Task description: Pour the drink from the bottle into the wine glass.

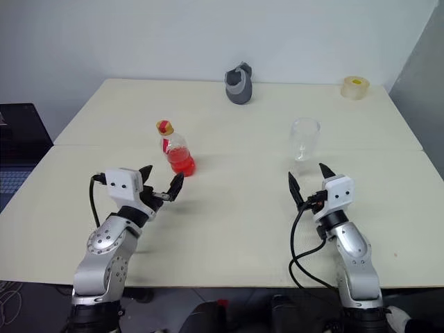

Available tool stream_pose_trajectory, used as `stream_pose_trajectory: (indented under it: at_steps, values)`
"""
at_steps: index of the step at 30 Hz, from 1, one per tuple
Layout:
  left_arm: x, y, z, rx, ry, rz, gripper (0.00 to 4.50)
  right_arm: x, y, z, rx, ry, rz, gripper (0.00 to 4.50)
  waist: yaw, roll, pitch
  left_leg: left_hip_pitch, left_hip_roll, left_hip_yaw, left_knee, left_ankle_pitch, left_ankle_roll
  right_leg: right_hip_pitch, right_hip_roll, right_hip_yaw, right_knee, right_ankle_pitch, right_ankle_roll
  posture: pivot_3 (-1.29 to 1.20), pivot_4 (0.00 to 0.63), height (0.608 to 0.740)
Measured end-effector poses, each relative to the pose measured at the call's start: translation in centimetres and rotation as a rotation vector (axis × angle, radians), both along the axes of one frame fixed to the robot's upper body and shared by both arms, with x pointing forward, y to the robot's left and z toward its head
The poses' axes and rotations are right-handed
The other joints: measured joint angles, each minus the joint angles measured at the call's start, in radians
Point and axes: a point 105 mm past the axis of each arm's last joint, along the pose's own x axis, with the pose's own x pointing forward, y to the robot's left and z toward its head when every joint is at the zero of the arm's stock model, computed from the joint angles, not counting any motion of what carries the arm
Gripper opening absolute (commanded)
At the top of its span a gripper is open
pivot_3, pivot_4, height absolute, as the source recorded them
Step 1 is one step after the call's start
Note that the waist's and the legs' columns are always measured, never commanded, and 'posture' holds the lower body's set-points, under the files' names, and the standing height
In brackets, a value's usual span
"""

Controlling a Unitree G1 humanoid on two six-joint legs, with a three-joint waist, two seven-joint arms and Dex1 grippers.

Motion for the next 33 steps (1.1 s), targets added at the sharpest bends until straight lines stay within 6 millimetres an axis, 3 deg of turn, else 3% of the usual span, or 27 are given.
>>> stream_pose_trajectory:
  at_steps: [8,14,33]
  values:
    - [0.2,0.0,-0.2,0.044,-0.027,0.015,4.48,-0.2,0.4,0.0,-0.017,0.001,0.043,4.5,0.0,0.0,0.0,0.0,0.0,0.0,0.0,0.0,0.0,0.0,0.0,0.0,0.0,0.0,0.0,0.0,0.15,0.74]
    - [0.2,1.4,0.6,0.018,-0.093,0.058,4.48,-0.6,2.1,-0.8,-0.03,0.059,0.195,4.5,0.0,0.0,0.0,0.0,0.0,0.0,0.0,0.0,0.0,0.0,0.0,0.0,0.0,0.0,0.0,0.0,0.15,0.74]
    - [0.1,0.3,0.0,-0.035,-0.073,-0.021,4.48,-1.3,4.6,-0.6,-0.076,0.085,0.394,4.5,0.0,0.0,0.0,0.0,0.0,-0.001,0.0,0.0,0.0,0.0,0.0,-0.001,0.0,0.0,0.0,0.0,0.15,0.74]
